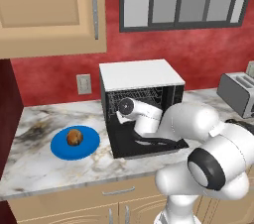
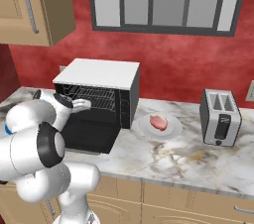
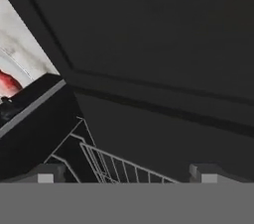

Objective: Open the toaster oven door. Place the bread on the bottom rack in the toaster oven and place the steak on the top rack.

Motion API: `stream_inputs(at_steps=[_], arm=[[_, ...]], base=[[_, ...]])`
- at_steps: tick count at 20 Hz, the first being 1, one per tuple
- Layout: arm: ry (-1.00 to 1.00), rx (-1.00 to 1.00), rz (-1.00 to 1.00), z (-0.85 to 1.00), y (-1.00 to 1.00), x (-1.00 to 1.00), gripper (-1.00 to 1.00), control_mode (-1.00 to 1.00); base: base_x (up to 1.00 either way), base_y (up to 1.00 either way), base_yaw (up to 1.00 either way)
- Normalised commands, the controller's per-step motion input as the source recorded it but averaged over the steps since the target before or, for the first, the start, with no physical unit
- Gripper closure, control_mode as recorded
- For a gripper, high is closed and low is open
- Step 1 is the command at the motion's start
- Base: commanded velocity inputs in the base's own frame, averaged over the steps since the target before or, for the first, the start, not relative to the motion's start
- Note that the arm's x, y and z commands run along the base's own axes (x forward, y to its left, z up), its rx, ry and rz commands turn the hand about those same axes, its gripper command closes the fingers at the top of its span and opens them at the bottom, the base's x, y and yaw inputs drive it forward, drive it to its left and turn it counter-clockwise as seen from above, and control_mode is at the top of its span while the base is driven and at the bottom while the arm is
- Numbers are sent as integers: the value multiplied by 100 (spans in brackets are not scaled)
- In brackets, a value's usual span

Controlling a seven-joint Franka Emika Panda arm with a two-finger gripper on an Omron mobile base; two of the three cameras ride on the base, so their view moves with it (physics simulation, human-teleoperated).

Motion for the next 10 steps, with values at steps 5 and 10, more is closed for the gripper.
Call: stream_inputs(at_steps=[5, 10], arm=[[8, -16, 15, 0, 43, 63, -100, -100], [0, -13, 12, -4, 3, 29, -100, -100]], base=[[0, 0, 0], [0, 0, 0]])
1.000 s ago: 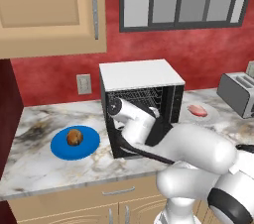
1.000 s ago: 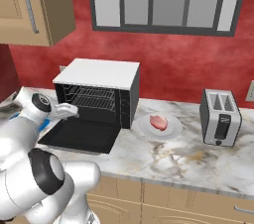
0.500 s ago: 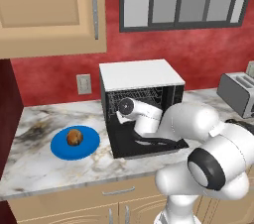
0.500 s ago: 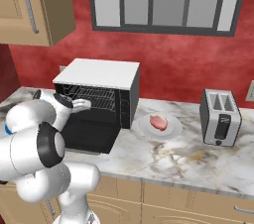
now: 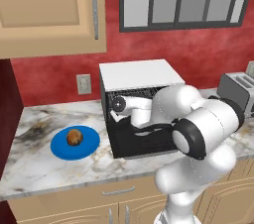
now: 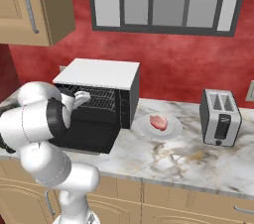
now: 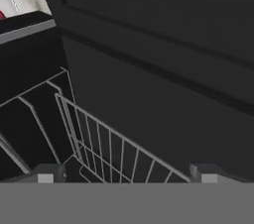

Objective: Open the toaster oven door. Place the bread on the bottom rack in the toaster oven and place the steak on the top rack.

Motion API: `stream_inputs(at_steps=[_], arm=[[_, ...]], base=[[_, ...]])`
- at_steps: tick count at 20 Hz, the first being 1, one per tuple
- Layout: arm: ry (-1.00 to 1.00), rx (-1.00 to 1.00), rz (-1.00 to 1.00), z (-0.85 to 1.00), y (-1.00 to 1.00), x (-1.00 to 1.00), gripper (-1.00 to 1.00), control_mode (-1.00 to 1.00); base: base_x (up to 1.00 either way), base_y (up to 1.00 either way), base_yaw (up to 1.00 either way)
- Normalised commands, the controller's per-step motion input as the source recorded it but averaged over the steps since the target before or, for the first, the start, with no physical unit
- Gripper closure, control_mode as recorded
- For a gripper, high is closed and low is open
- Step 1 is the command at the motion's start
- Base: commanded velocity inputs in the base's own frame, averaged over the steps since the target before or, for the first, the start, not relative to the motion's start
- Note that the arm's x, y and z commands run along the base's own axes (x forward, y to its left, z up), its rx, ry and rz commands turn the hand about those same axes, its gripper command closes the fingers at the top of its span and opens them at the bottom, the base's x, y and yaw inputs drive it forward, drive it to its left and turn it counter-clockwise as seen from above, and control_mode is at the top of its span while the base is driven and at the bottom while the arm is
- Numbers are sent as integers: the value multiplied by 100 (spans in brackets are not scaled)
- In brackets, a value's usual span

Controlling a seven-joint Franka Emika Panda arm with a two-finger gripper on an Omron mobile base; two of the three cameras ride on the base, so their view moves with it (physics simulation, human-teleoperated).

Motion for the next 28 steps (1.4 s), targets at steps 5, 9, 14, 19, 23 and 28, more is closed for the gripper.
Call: stream_inputs(at_steps=[5, 9, 14, 19, 23, 28], arm=[[-4, -13, 5, -39, 5, 28, -100, -100], [-6, 0, 0, -22, 0, 38, -100, -100], [-6, 0, 0, -21, 0, 16, -100, -100], [0, 0, 0, -28, 0, 22, -100, -100], [0, 0, 0, 0, 0, 54, -100, -100], [0, 0, 0, -31, 0, 36, -100, -100]], base=[[0, 0, 0], [0, 0, 0], [0, 0, 0], [0, 0, 0], [0, 0, 0], [0, 0, 0]])
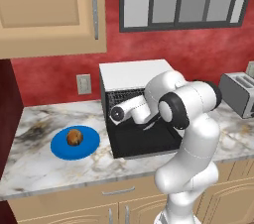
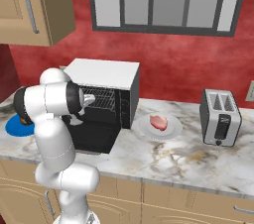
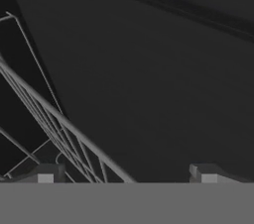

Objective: Open the toaster oven door. Place the bread on the bottom rack in the toaster oven and place the steak on the top rack.

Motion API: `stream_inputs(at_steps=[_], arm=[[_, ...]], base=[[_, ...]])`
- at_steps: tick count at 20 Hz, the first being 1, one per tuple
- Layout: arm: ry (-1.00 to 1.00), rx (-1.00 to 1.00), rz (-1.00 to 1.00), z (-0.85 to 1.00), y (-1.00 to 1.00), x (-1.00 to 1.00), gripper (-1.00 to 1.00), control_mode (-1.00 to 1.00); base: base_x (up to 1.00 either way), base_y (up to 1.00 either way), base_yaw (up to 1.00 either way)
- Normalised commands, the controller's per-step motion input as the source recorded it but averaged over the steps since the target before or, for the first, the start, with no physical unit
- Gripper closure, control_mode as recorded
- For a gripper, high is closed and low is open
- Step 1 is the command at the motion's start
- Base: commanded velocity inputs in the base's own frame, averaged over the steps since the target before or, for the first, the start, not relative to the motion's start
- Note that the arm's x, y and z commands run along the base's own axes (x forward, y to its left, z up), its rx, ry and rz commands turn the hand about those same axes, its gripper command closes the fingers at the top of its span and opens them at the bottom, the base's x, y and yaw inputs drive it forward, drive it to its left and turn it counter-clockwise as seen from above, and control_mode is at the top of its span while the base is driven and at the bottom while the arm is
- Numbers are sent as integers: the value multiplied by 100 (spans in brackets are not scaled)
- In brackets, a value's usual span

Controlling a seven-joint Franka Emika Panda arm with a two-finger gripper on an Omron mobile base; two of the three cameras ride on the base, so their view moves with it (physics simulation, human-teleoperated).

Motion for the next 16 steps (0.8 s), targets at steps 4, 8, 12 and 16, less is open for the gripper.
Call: stream_inputs(at_steps=[4, 8, 12, 16], arm=[[-2, 0, 0, -25, 0, 48, -100, -100], [-1, 0, 0, -33, 0, 64, 100, -100], [0, 0, 0, -47, 0, 71, 100, -100], [9, 5, 0, -52, 0, 45, 100, -100]], base=[[0, 0, 0], [0, 0, 0], [0, 0, 0], [0, 0, 0]])
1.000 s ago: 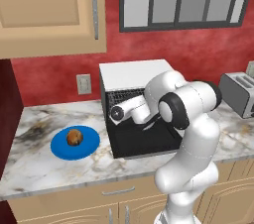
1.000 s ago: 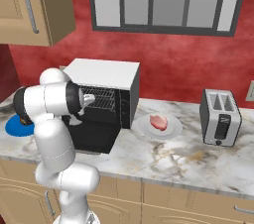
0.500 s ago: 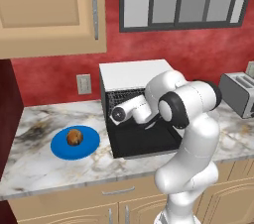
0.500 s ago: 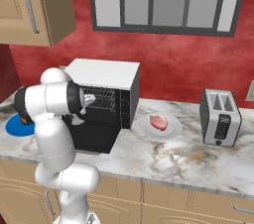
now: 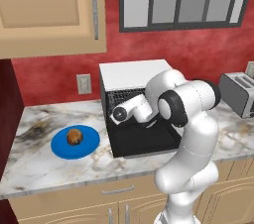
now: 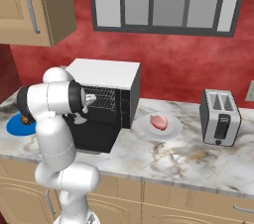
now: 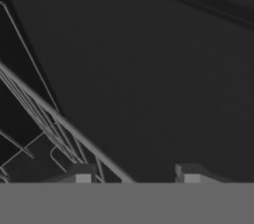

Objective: Open the toaster oven door. Place the bread on the bottom rack in the toaster oven and place the steak on the top rack.

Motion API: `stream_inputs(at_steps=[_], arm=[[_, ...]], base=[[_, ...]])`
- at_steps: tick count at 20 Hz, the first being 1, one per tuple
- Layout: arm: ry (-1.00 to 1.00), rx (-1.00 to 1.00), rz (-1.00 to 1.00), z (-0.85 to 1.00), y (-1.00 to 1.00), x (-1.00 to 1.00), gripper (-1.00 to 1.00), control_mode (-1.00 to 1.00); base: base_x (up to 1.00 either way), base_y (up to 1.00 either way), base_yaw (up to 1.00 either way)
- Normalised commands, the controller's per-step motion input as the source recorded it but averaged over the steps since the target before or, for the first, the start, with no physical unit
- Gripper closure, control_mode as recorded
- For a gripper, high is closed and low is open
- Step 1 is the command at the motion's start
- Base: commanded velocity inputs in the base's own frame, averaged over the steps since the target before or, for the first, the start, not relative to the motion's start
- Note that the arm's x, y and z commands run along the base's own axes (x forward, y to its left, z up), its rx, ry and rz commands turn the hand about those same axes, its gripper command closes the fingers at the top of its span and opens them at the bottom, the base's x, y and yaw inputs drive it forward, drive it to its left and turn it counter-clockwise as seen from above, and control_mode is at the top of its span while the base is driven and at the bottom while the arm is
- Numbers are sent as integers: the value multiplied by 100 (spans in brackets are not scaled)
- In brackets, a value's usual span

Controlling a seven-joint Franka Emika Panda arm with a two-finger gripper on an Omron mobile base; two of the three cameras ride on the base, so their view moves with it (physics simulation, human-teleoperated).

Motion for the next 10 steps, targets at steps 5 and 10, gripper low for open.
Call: stream_inputs(at_steps=[5, 10], arm=[[23, 9, 6, -45, 3, 6, 100, -100], [27, 9, 4, -23, 15, -10, 100, -100]], base=[[0, 0, 0], [0, 0, 0]])
